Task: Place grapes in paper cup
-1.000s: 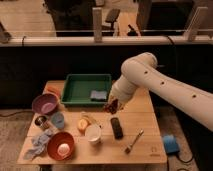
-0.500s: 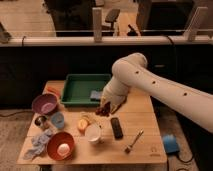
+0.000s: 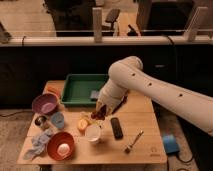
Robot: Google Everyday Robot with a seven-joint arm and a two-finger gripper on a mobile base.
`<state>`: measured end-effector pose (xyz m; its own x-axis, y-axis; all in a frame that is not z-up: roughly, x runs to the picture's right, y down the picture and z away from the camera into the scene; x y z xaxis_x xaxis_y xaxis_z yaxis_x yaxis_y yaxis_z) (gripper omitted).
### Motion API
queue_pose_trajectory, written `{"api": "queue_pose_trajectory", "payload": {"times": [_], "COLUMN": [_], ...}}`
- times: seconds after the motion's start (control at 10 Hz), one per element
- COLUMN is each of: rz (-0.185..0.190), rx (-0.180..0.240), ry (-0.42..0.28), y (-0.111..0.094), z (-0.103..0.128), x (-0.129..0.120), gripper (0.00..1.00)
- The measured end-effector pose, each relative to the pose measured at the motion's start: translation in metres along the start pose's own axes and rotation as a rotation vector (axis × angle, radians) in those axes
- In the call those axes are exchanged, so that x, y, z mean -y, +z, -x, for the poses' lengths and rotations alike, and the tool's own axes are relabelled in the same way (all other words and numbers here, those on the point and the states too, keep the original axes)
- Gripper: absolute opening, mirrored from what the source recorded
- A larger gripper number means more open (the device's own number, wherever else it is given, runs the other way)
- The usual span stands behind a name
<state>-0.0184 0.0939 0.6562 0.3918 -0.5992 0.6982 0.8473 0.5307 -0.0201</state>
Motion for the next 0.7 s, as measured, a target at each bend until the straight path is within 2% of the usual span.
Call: {"api": "queue_pose_trajectory", "payload": {"times": [0.7], "rz": [-0.025], "rx": [0.089], "ry": [-0.018], "y": [0.029], "z": [0.012], "x": [0.001], "gripper": [0.04]}}
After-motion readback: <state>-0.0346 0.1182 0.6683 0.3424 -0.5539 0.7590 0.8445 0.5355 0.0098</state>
